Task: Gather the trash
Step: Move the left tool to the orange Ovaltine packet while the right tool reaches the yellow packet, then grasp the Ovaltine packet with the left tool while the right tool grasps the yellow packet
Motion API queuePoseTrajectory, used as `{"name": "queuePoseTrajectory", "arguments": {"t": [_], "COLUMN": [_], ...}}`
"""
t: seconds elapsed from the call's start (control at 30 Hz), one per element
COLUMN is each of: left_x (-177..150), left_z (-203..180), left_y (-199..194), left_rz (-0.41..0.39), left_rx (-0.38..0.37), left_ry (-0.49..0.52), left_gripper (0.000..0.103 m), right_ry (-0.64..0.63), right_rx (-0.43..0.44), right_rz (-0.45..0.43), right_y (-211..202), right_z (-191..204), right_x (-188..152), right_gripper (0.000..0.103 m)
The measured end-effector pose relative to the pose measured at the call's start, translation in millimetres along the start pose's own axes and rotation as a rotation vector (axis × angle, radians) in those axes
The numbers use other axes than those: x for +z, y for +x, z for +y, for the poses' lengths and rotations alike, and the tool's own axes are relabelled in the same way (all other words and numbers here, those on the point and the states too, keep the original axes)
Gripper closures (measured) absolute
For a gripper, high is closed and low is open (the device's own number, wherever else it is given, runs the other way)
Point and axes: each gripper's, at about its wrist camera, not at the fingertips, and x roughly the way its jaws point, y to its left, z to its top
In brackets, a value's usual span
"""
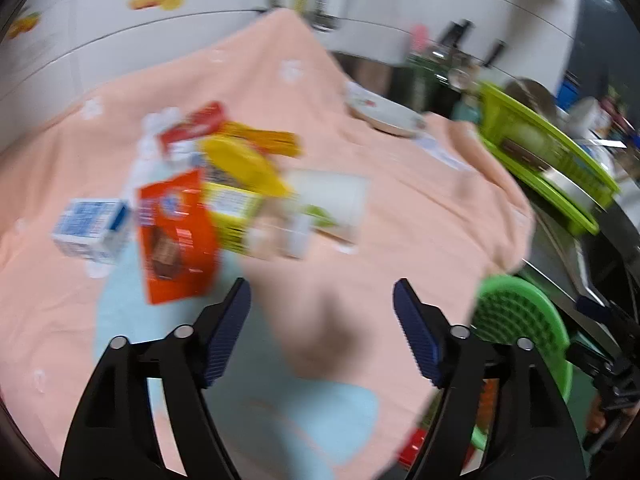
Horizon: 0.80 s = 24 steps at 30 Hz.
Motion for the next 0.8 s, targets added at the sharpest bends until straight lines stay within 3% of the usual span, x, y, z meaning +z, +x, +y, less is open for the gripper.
{"name": "queuePoseTrajectory", "arguments": {"t": [0.17, 0.27, 0.8], "left_x": [10, 13, 25], "left_z": [48, 71, 122], "left_y": [6, 13, 70], "left_rz": [-0.017, -0.013, 0.052], "left_rx": [0.088, 0.120, 0.015], "left_ry": [-0.086, -0.121, -0.211], "left_gripper": [0.017, 0.017, 0.009], "right_ry": [-0.054, -0.083, -0.214], "right_rx": [0.035, 0.064, 0.224], "right_rz": [0.004, 0.004, 0.038], "right_y": [17, 29, 110], "right_z": [22, 35, 93], "right_x": [23, 39, 135], "right_gripper": [0.009, 0.009, 0.009]}}
